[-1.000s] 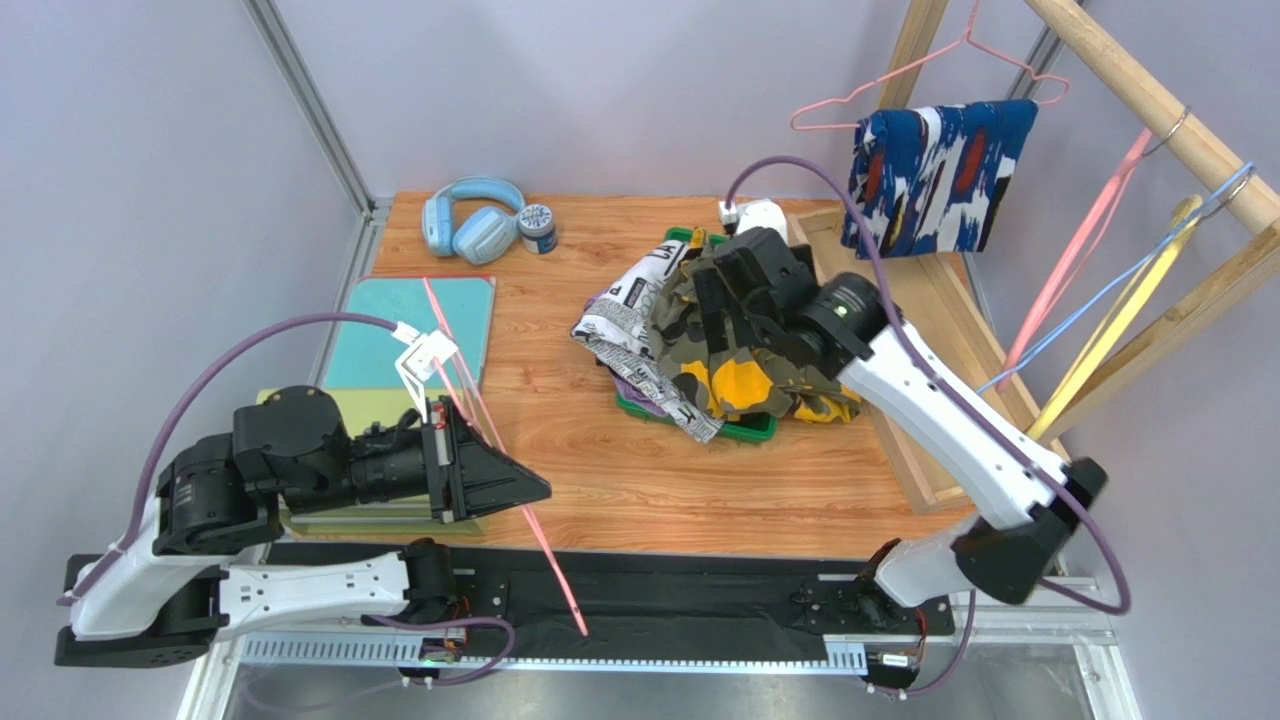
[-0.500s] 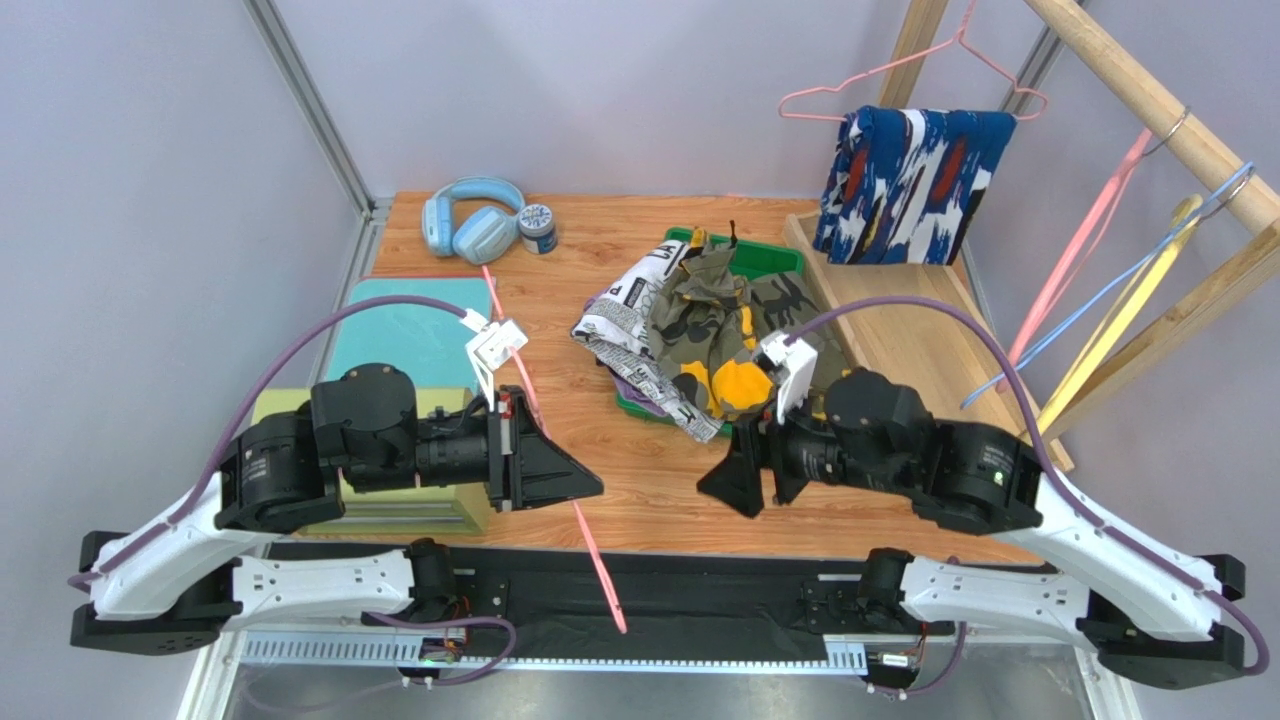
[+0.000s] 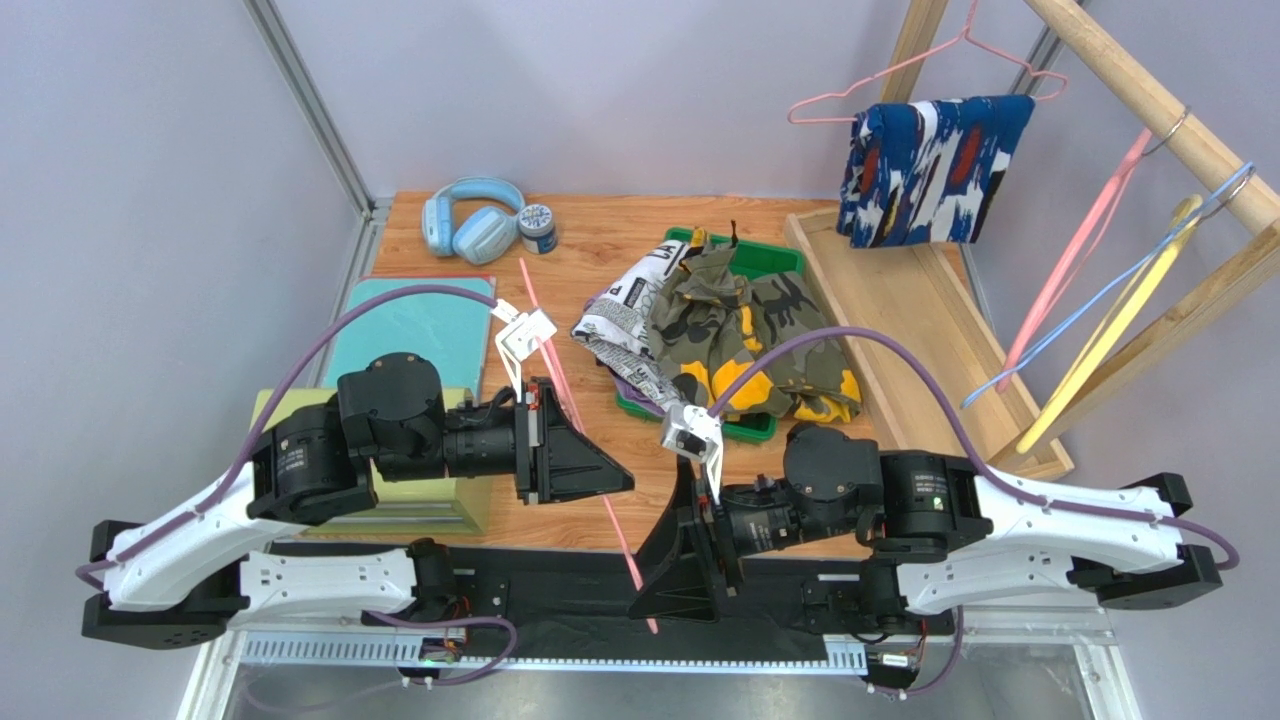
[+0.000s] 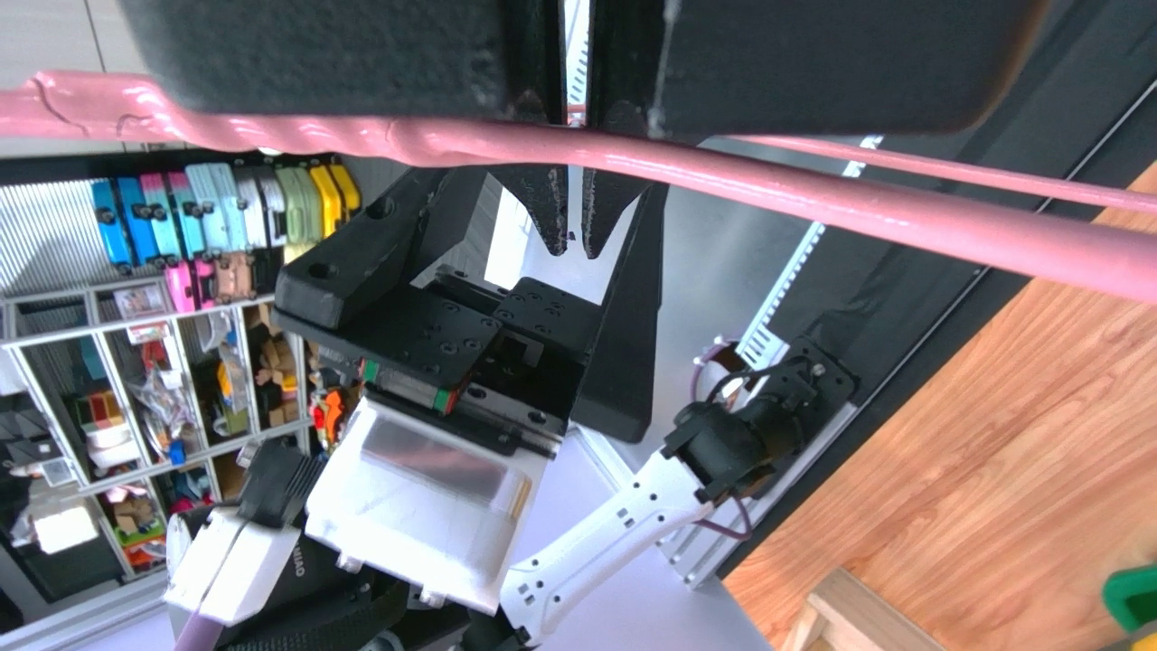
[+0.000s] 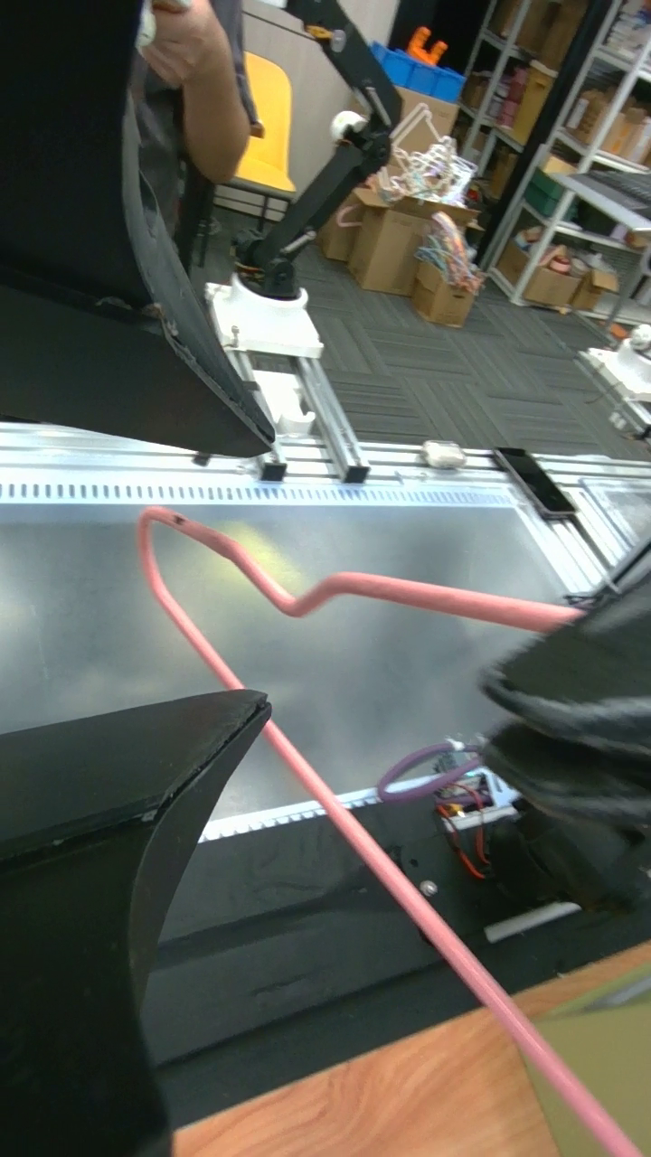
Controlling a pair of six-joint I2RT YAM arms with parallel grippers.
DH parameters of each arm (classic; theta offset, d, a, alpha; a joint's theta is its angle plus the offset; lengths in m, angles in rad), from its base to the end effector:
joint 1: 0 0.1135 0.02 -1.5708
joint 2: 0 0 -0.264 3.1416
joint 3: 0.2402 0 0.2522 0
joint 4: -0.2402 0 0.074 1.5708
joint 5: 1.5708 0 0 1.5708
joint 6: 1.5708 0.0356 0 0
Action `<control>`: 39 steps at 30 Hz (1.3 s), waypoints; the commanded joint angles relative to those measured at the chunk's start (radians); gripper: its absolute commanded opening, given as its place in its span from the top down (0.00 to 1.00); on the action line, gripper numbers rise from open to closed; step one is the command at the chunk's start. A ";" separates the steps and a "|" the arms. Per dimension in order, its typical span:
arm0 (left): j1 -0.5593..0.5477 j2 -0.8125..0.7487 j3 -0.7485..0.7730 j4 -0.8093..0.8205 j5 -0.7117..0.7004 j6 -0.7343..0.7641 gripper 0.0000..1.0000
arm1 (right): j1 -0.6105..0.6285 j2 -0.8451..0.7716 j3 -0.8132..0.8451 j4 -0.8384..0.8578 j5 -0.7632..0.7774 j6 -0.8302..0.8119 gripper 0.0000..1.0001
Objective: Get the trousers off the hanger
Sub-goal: Pass the hanger from the left arm to the right, then hang the hanger back to the clothesline with the right arm
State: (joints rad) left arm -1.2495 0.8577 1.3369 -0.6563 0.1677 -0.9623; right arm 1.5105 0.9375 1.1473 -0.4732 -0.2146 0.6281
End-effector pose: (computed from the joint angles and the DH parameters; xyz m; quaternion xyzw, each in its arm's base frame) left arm 0.0400 -0.1389 0.4601 0.1626 0.7486 -0.6005 0.2293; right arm 0.0042 0.1960 0.4077 -0.3959 0.6859 0.5710 0.2161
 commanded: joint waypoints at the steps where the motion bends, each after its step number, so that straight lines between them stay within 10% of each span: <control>1: -0.002 -0.003 -0.019 0.095 0.046 -0.019 1.00 | 0.007 -0.016 0.032 0.133 0.078 -0.007 0.33; 12: -0.002 -0.006 -0.051 0.161 0.096 -0.046 1.00 | 0.007 -0.008 0.051 0.166 0.173 0.002 0.45; 17: -0.002 -0.016 -0.071 0.176 0.084 -0.050 1.00 | 0.005 0.001 0.043 0.206 0.162 0.047 1.00; 25: -0.002 -0.121 -0.090 0.100 -0.086 -0.010 0.34 | 0.016 -0.005 0.026 0.191 0.343 0.123 1.00; 39: -0.002 -0.454 -0.182 -0.091 -0.401 -0.062 0.36 | -0.039 0.130 0.199 -0.087 1.159 0.176 1.00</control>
State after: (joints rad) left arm -1.2503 0.4068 1.1889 -0.6918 -0.1680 -1.0008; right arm 1.5146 1.0134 1.2655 -0.5091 0.5922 0.7929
